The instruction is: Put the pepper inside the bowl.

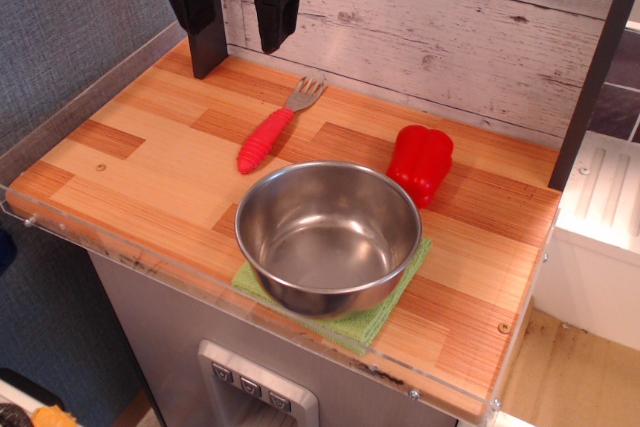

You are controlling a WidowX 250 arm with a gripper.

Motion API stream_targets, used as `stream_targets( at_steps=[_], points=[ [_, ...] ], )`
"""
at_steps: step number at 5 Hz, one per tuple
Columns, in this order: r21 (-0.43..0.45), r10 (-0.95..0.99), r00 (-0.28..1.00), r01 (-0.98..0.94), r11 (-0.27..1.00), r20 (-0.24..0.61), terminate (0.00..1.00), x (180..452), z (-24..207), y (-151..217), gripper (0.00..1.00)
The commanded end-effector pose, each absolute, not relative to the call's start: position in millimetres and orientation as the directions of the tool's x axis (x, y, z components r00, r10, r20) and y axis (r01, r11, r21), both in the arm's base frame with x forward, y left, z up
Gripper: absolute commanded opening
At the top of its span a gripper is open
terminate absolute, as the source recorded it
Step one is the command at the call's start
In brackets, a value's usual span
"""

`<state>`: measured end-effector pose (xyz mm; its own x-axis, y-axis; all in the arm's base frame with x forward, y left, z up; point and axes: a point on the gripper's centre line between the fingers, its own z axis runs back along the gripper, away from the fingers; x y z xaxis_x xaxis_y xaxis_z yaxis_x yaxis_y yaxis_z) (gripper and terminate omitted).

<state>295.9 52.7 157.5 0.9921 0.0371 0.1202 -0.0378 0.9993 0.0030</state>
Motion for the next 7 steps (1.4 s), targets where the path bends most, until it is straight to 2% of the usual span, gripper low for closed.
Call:
stream_targets(
  at_steps=[1, 2, 3, 5, 6, 7],
  points=[
    [0.003, 0.037, 0.992, -0.038, 0.999, 0.120, 0.00, 296, 158, 53, 1.00],
    [-0.075, 0.020, 0.991, -0.011, 0.997, 0.132, 0.00, 298, 151, 46, 1.00],
    [-0.085, 0.022, 0.990, -0.010, 0.996, 0.143, 0.00, 312, 146, 29, 1.00],
    [-0.067, 0.068, 0.987, -0.058, 0.996, 0.148, 0.00, 367, 124, -30, 1.00],
    [-0.068, 0.087, 0.985, -0.078, 0.995, 0.152, 0.00, 380, 112, -44, 1.00],
    [-0.051, 0.118, 0.984, -0.112, 0.992, 0.131, 0.00, 380, 97, -48, 1.00]
  ],
)
